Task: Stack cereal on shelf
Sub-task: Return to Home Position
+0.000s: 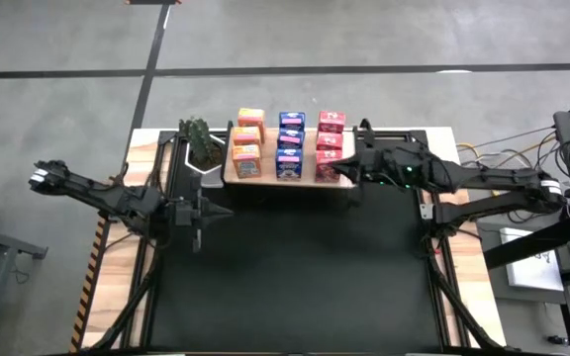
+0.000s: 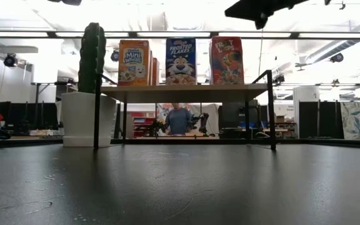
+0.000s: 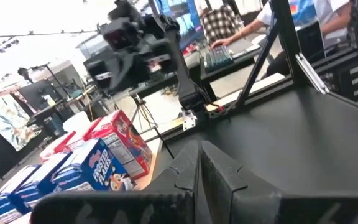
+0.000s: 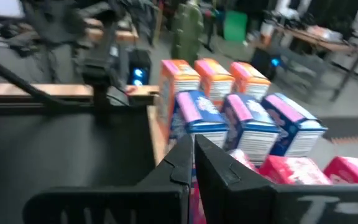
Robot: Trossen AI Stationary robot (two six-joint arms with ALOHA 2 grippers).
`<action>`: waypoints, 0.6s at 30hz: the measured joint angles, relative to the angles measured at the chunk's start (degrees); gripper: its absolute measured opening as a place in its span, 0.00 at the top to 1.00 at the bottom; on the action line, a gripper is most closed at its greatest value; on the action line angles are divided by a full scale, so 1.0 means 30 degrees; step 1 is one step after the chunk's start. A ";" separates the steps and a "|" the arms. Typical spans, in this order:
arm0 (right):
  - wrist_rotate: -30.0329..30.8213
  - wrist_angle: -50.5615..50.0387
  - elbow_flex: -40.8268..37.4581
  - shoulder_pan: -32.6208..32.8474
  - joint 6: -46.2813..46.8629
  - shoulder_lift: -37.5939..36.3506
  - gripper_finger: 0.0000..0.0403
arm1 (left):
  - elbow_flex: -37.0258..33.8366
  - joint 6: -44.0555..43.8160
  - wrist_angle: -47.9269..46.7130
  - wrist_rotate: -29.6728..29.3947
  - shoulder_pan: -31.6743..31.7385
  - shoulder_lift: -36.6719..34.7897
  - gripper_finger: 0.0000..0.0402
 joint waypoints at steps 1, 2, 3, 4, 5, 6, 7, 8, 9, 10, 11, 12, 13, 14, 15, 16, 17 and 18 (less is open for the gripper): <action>-0.0207 0.0425 -0.0507 0.0021 -0.0009 -0.0411 0.98 | -0.0132 -0.0019 0.0019 0.0000 0.0004 -0.0289 1.00; -0.0313 0.0826 -0.0943 0.0086 -0.0024 -0.0795 0.98 | -0.0279 -0.0075 -0.0016 0.0000 0.0006 -0.0624 1.00; -0.0508 0.1117 -0.1366 0.0099 -0.0058 -0.1199 0.98 | -0.0408 -0.0180 -0.0010 0.0000 0.0002 -0.0911 1.00; -0.0631 0.1301 -0.1796 0.0099 -0.0065 -0.1587 0.98 | -0.0518 -0.0311 0.0015 0.0000 0.0006 -0.1205 1.00; -0.0702 0.1395 -0.2161 0.0098 -0.0073 -0.1958 0.98 | -0.0679 -0.0427 0.0025 0.0000 0.0005 -0.1522 1.00; -0.0701 0.1429 -0.2470 0.0125 -0.0066 -0.2300 0.98 | -0.0866 -0.0495 -0.0013 0.0000 0.0006 -0.1835 1.00; -0.0708 0.1422 -0.2792 0.0183 -0.0058 -0.2646 0.98 | -0.1035 -0.0593 -0.0012 0.0000 0.0005 -0.2156 1.00; -0.0718 0.1418 -0.3119 0.0216 -0.0051 -0.2986 0.98 | -0.1177 -0.0756 0.0002 0.0000 0.0006 -0.2464 1.00; -0.0763 0.1463 -0.3418 0.0223 -0.0051 -0.3306 0.98 | -0.1326 -0.0938 -0.0021 0.0000 0.0005 -0.2793 1.00; -0.0923 0.1573 -0.3748 0.0231 -0.0051 -0.3632 0.98 | -0.1439 -0.1102 -0.0145 0.0000 0.0006 -0.3119 1.00; -0.1201 0.1746 -0.4111 0.0231 -0.0051 -0.3955 0.98 | -0.1508 -0.1283 -0.0188 0.0000 0.0001 -0.3380 1.00; -0.1498 0.1939 -0.4455 0.0223 -0.0051 -0.4248 0.98 | -0.1559 -0.1493 -0.0283 0.0000 0.0006 -0.3643 1.00; -0.1710 0.2274 -0.4820 0.0216 -0.0051 -0.4545 0.98 | -0.1638 -0.1673 -0.0486 0.0000 0.0000 -0.3946 1.00; -0.1876 0.2588 -0.5183 0.0216 -0.0051 -0.4873 0.98 | -0.1740 -0.1842 -0.0787 0.0000 0.0006 -0.4260 1.00; -0.2066 0.2910 -0.5550 0.0216 -0.0068 -0.5186 0.98 | -0.1832 -0.1987 -0.1003 0.0000 0.0002 -0.4537 1.00; -0.2174 0.3233 -0.5891 0.0216 -0.0105 -0.5486 0.98 | -0.1952 -0.2117 -0.1108 0.0000 0.0003 -0.4830 1.00; -0.2211 0.3493 -0.6181 0.0216 -0.0206 -0.5800 0.98 | -0.2125 -0.2226 -0.1165 0.0000 0.0005 -0.5156 1.00; -0.2214 0.3661 -0.6474 0.0218 -0.0248 -0.6118 0.98 | -0.2327 -0.2334 -0.1172 0.0002 0.0004 -0.5467 1.00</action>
